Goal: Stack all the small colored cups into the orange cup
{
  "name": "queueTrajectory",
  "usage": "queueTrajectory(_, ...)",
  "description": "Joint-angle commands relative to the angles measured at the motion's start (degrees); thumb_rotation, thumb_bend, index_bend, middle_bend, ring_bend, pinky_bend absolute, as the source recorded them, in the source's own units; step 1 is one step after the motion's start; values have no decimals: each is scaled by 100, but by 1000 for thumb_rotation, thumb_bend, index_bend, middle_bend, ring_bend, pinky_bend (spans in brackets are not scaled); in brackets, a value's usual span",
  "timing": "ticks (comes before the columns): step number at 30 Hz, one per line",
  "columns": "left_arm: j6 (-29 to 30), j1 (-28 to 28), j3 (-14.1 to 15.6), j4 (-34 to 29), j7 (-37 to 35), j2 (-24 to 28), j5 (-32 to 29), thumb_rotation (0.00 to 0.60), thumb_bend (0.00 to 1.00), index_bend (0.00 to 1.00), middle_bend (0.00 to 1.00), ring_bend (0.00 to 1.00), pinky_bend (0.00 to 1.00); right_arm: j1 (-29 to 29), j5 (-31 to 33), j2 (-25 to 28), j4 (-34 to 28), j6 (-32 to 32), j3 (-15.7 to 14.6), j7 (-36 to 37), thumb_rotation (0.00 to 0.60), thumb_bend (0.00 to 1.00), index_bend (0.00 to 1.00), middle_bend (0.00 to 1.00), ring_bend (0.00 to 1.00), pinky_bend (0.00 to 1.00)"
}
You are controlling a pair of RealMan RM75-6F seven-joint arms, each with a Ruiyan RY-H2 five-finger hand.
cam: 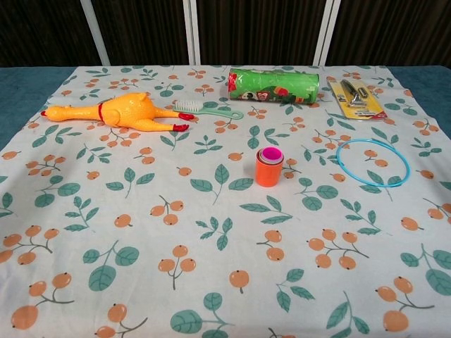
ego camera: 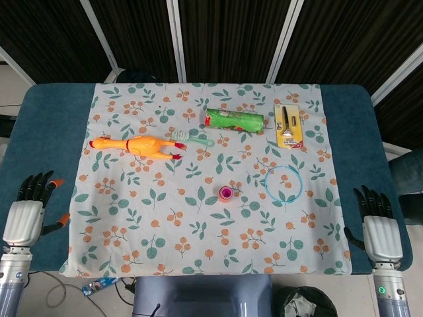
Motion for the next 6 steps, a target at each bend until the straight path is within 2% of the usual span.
queueTrajectory(1,-25,133,-83,-42,-63,49,36,600,181,209,49,0,0,0,-46,68,-17,-9,-19,58,600,336,8,0,0,20)
queueTrajectory(6,109,340,-260,-120,71,170,-1,600,180,210,51,0,0,-11,-112,153,-56,12,-35,141,600,336,8,0,0,20)
